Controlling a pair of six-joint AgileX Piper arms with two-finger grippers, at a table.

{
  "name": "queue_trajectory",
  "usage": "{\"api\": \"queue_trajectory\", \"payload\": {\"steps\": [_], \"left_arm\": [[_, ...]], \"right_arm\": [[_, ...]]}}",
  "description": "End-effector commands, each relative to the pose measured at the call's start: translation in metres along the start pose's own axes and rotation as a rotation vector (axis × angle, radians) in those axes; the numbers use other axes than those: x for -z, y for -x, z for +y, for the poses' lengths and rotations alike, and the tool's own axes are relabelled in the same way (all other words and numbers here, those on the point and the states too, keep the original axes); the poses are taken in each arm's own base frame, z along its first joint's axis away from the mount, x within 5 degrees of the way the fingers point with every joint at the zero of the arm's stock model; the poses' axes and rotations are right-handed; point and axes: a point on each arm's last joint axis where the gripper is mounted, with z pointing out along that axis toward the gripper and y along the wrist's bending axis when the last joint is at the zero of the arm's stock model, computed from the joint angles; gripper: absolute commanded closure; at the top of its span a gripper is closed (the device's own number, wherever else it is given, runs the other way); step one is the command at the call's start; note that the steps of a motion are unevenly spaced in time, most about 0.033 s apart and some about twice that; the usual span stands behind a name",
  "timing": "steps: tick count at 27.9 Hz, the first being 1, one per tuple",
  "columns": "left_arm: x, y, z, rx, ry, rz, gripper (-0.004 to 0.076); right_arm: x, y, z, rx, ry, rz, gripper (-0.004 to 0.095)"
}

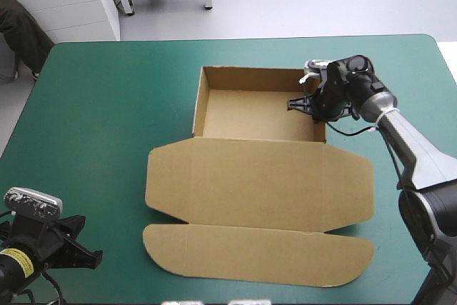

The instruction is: Fold the box

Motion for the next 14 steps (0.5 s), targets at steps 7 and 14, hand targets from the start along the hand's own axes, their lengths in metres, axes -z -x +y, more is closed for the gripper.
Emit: {"api": "queue_trajectory", "payload": {"steps": [7, 14], "left_arm": [[0.004, 0.011, 0.001, -0.009, 0.014, -0.075, 0.0727], [0.004, 0.011, 0.001, -0.007, 0.010, -0.076, 0.0727]], "right_arm": [[0.080, 0.031, -0.126, -0.148, -0.230, -0.234, 0.0928], [0.082, 0.030, -0.215, -0.332, -0.332, -0.308, 0.0928]]}}
